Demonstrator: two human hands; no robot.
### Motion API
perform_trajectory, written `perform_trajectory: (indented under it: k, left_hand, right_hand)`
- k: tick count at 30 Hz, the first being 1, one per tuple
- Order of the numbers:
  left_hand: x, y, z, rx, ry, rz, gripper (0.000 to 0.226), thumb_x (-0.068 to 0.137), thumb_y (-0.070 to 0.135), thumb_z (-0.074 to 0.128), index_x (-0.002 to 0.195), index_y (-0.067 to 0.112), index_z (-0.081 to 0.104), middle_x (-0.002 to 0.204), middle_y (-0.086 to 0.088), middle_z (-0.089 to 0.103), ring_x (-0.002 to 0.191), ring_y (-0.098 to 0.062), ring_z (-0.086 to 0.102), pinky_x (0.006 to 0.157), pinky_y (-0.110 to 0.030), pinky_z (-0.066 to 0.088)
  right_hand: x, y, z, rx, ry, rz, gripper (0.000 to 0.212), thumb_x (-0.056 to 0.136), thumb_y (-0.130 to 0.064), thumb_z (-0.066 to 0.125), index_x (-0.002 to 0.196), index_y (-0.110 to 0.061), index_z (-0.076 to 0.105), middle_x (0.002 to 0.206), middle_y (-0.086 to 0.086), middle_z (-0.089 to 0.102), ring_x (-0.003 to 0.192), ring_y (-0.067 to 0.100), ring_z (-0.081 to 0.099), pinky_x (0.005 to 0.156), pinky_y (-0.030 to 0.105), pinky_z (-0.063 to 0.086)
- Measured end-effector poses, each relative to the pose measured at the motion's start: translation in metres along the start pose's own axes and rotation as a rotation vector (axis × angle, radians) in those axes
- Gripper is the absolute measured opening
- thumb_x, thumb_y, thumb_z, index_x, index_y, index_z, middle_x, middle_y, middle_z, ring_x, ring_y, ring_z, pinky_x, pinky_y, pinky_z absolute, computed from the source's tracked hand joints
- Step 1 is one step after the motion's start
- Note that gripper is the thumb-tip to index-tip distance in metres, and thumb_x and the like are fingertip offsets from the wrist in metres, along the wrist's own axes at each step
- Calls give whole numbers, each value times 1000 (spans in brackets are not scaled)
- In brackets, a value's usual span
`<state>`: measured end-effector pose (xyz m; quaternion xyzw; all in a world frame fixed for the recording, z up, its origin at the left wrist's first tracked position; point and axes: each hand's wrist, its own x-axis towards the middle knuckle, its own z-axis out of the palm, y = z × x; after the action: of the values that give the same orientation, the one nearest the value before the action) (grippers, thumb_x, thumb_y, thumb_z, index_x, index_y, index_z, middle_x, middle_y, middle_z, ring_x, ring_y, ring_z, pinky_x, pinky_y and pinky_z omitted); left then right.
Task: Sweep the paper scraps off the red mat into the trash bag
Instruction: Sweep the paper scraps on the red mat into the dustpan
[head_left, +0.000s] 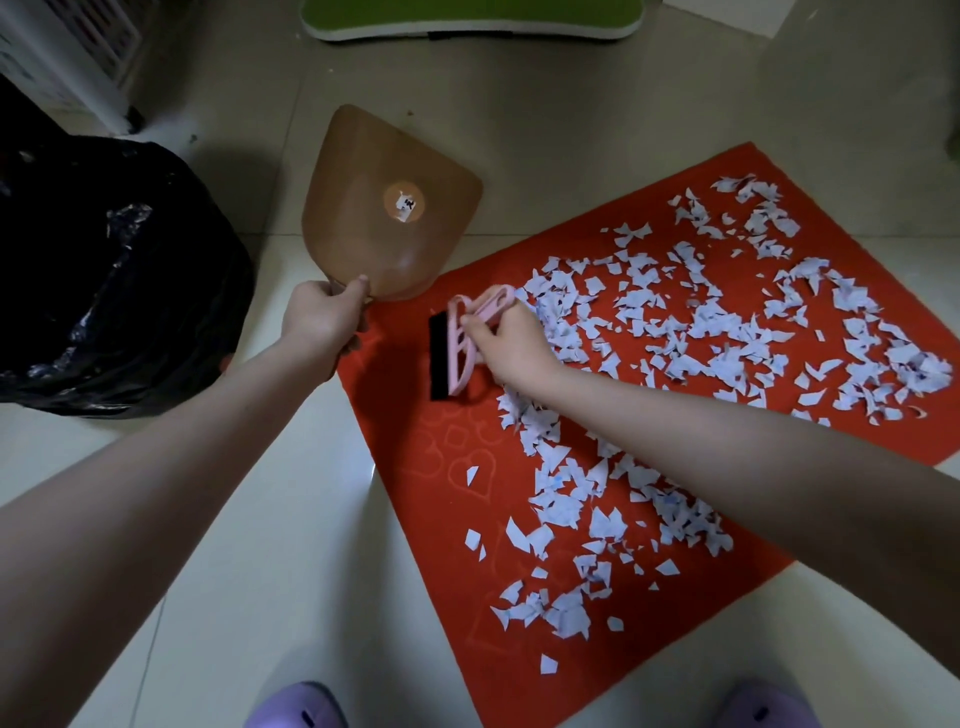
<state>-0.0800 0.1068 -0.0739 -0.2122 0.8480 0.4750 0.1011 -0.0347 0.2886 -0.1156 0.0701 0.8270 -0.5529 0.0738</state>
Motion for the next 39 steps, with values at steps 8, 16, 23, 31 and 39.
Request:
perform_trajectory:
  k: [8,16,23,31,39]
  left_hand:
    - [1,0,4,4,-29,-3,35,95,35,53,69,12,55,60,-8,55,46,-21,45,54,-29,40]
    - [-2,4,13,31,-21,35,36,94,36,53,66,12,54,57,-8,55,39,-19,46,53,-28,40]
    - [-3,3,10,32,-23,20,36,95,36,52,68,11,54,59,-8,54,38,-16,47,49,-28,39]
    - [-1,-4,5,39,-32,11,35,95,37,52,71,11,57,59,-8,56,44,-21,46,50,-27,39]
    - [-4,5,12,40,-48,39,35,94,37,52,68,14,56,58,-6,55,43,-20,45,50,-27,38]
  right_hand:
    - [-47,-3,-61,-13,204,-106,5,95,-22,47,93,-24,51,91,11,64,81,27,67,73,49,56]
    - [-19,-5,-17,34,66,-94,7,92,-20,55,89,-23,49,88,12,65,81,23,67,73,45,56]
    - [16,4,-8,85,47,56,15,95,-22,53,94,-7,57,86,27,67,82,43,67,72,60,54]
    - [-35,9,-57,-14,259,-50,11,96,-24,46,86,-23,50,86,7,65,81,19,66,72,42,57]
    - [-66,0,-29,43,-77,-47,9,94,-13,55,89,-20,53,83,8,66,76,22,68,68,46,57]
